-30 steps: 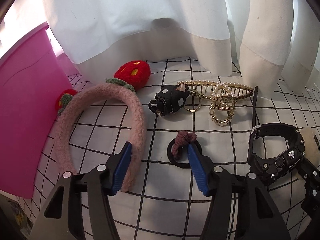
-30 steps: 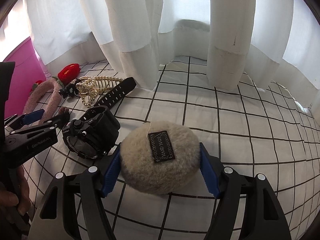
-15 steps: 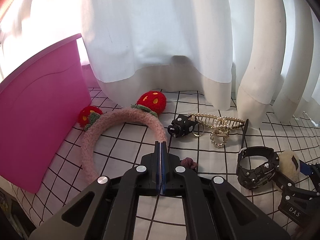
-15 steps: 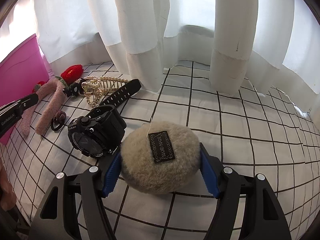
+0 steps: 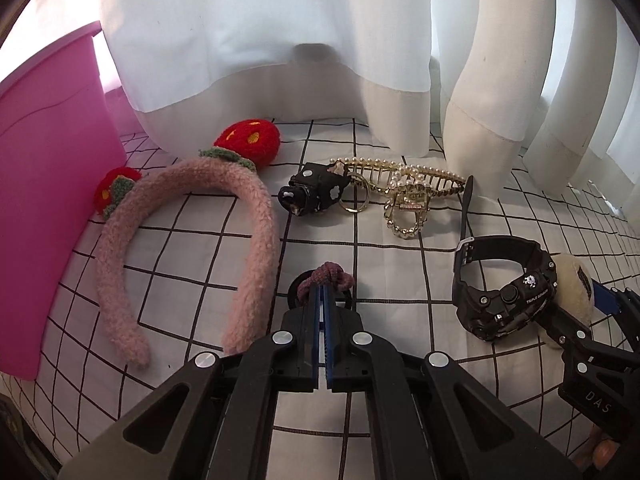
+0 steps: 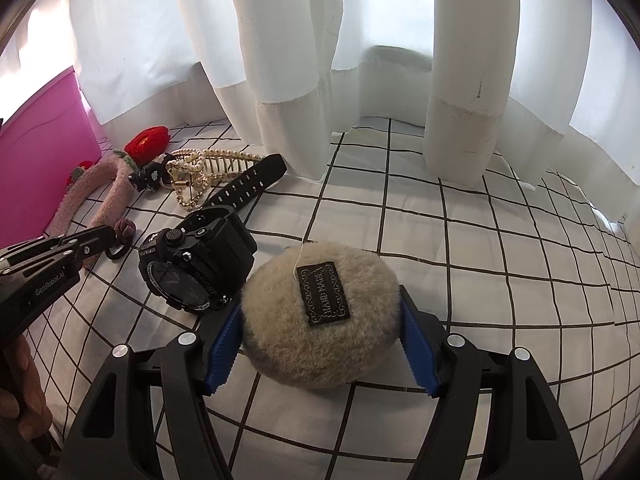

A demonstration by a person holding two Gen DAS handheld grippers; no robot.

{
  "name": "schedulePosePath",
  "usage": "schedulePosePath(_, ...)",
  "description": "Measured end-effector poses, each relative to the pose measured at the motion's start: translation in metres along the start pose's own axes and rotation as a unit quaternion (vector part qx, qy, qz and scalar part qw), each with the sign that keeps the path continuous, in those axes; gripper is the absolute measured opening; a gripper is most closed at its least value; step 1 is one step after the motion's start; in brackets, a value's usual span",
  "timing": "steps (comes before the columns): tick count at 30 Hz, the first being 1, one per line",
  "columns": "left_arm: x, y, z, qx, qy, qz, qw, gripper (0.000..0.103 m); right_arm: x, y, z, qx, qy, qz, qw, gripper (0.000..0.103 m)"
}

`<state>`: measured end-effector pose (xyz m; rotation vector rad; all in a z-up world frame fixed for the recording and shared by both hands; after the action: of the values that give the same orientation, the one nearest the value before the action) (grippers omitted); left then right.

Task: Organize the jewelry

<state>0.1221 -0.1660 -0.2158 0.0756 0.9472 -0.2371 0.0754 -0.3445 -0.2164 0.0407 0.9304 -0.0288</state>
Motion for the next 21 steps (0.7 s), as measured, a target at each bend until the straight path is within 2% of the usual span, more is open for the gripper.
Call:
schedulePosePath(2, 0.0077, 0.0014, -0.0014, -0.006, 0.016, -0.003, 0.9999, 0.004, 0.0002, -0.0004, -0.0001, 0.001, 0.0, 0.002, 1.0, 0.068)
schedulePosePath(9, 0.0094, 0.0084, 0.0028, -0.038, 0.021, -0.029, 0.9986, 0.01, -0.0007, -0.0012, -0.0007, 0.005, -0.002, 0.004, 1.0, 0.068)
schedulePosePath(21, 0.0115, 0.0075, 0.0015, -0.042, 0.024, -0.041, 0.998, 0.014, -0.0014, -0.002, -0.0017, 0.012, -0.006, 0.007, 1.0, 0.068)
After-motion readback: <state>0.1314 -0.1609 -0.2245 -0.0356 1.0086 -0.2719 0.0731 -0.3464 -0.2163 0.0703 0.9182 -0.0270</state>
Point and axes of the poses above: each gripper's, at about its wrist camera, not at the fingertips, and x roughly the way its jaws point, y to its left, z to its top, the point moved 6 cm from there along x, roughly the way its jaws point, and after that the axes turned 3 degrees about -z, right-handed, at the moved point
